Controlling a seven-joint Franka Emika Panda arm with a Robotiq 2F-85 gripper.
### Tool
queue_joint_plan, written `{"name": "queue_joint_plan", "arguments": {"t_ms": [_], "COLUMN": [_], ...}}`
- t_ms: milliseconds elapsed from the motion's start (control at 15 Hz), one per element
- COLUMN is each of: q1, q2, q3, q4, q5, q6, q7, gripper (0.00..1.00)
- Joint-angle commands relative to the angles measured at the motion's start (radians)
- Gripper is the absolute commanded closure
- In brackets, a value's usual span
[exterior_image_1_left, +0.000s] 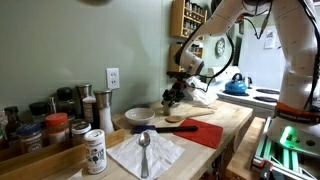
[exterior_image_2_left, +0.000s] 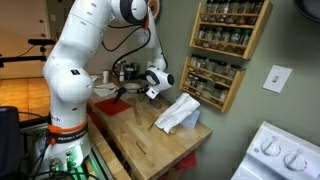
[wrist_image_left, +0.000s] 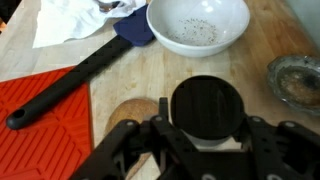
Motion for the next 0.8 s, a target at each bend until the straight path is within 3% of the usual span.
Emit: {"name": "queue_joint_plan", "arguments": {"t_ms": [0,267,733], "q1": [0.017,0.033,0.083], "q2": [0.001,-0.063,-0.192], "q3": [-0.031,-0.06,-0.102], "q4": [-0.001,-0.04,-0.129], "q5": [-0.002,-0.091,-0.439], "q6": [-0.025,0.002,0.183], "q7": [0.021,0.113,0.454], "gripper": [0.72,0.73,0.73]}}
